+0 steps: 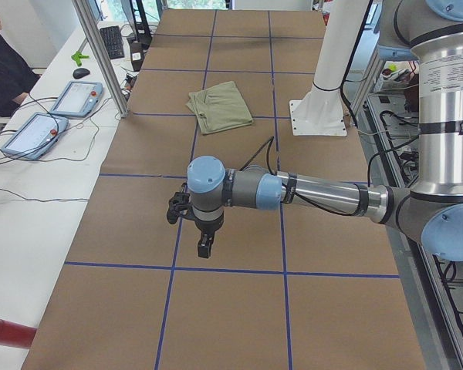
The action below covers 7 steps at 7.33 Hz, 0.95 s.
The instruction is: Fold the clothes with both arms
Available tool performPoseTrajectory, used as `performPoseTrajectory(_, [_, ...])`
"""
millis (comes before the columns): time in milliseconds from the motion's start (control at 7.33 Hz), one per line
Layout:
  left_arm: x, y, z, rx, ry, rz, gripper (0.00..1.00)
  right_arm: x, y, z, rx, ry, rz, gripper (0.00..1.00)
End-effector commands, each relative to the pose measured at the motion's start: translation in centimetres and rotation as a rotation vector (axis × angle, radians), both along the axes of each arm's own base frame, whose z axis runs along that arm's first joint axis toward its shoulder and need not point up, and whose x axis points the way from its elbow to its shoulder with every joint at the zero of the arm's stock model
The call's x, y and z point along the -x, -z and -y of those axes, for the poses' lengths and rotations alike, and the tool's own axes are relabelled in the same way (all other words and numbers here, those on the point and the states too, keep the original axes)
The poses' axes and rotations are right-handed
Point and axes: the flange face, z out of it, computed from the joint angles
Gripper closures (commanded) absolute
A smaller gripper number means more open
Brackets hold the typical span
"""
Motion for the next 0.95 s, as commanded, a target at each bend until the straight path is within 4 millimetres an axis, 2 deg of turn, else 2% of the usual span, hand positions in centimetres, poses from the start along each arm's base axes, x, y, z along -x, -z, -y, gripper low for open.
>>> performPoseTrajectory(0, [-0.05, 1.58, 0.64, -0.038, 0.0, -0.004, 0.0, 0.06, 0.15, 0.07, -0.003, 0.001, 0.0, 0.0])
performPoseTrajectory(273, [-0.06, 2.18, 0.83, -0.053, -0.002, 0.004, 0.0, -0.01, 0.3, 0.14, -0.006, -0.001, 0.0, 0.0])
performPoseTrajectory(818, [-0.1, 2.01, 0.79, -0.05, -0.003, 0.009, 0.0, 0.05, 0.59, 0.21, -0.012, 0.0, -0.001, 0.0])
